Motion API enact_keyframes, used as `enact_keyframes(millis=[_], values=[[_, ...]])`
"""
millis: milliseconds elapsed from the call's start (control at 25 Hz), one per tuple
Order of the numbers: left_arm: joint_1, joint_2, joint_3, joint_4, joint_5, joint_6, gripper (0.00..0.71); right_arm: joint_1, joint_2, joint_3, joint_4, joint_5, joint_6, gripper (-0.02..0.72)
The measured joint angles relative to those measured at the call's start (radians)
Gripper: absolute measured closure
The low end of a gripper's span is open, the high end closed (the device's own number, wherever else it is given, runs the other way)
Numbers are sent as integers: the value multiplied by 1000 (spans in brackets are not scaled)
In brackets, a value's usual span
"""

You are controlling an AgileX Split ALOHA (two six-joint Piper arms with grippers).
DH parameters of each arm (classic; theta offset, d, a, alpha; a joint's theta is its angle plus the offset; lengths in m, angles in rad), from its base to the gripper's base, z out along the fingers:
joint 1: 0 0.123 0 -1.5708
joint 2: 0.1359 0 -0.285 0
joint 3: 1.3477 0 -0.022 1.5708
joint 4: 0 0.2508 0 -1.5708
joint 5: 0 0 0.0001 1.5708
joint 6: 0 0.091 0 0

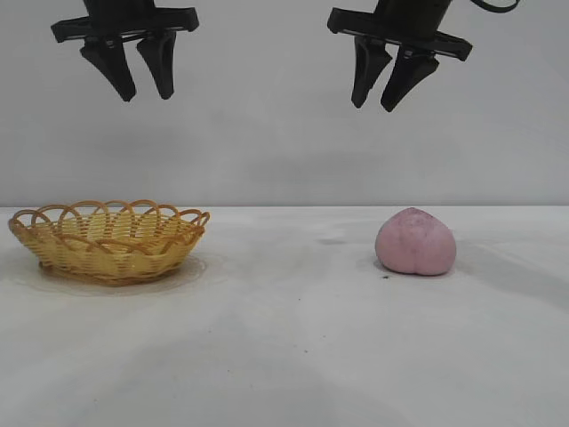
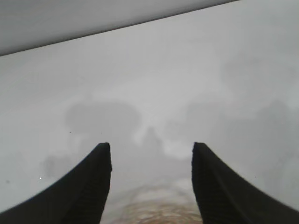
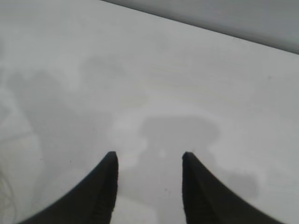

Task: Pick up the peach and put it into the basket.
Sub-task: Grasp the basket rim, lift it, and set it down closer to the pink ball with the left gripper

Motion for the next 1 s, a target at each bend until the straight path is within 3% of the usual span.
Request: enact_keyframes(millis=[440,600,680,880,1000], values=[[0,0,0,0,2,2,329,0,0,0,0,0,0,405],[3,0,0,31,51,2,329,0,0,0,-5,6,0,405],[24,0,5,24,93,5,329,0,0,0,-9,13,1,405],[135,-10,72,-104,177,151,329,-12,0,0,-12,57,1,405],[165,-16,108,-114,247,238,329,-16,0,0,-17,68,1,405]])
